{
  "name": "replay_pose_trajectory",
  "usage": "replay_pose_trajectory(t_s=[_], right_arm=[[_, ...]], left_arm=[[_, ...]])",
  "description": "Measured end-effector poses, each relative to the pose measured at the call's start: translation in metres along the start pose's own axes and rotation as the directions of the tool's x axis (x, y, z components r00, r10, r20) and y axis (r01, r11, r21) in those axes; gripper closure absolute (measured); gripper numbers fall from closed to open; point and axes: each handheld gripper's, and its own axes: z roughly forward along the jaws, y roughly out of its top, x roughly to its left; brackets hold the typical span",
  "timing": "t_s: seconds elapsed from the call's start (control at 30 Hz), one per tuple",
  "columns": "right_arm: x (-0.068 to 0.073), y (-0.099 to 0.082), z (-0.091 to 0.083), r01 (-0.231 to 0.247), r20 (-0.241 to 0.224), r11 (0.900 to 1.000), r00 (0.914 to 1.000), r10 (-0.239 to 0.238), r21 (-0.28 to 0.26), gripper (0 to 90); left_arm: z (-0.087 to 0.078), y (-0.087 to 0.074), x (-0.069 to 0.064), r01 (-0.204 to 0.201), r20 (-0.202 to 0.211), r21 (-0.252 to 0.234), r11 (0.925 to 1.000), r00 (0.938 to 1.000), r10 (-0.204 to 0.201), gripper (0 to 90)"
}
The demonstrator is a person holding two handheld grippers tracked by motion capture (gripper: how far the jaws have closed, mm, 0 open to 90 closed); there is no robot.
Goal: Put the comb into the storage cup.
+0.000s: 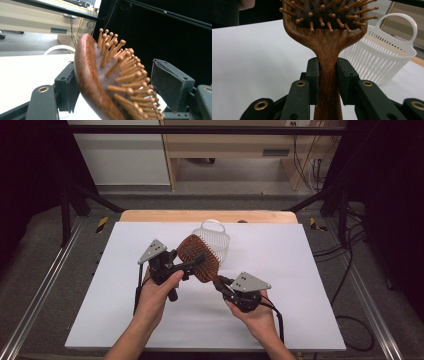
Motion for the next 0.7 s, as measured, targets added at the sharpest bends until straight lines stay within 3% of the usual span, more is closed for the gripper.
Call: replay_pose_trajectory(t_s=[0.33, 0.5, 0.7], right_arm=[[0.003, -0.004, 0.005, -0.009, -0.009, 0.9998, 0.9999, 0.009, 0.019, 72.9], [0.005, -0.006, 0.008, -0.019, -0.009, 0.9992, 0.9998, 0.019, 0.034, 72.9], [0.004, -0.007, 0.008, -0.031, -0.008, 0.9988, 0.9995, 0.032, 0.037, 72.9]], left_arm=[[0.002, 0.001, -0.001, 0.068, -0.027, 0.023, 0.9974, 0.9974, -0.067, 37.4], [0.004, 0.002, -0.011, 0.035, -0.023, 0.018, 0.9992, 0.9991, -0.035, 45.4], [0.006, 0.004, -0.016, 0.045, -0.025, 0.014, 0.9989, 0.9987, -0.044, 49.7]])
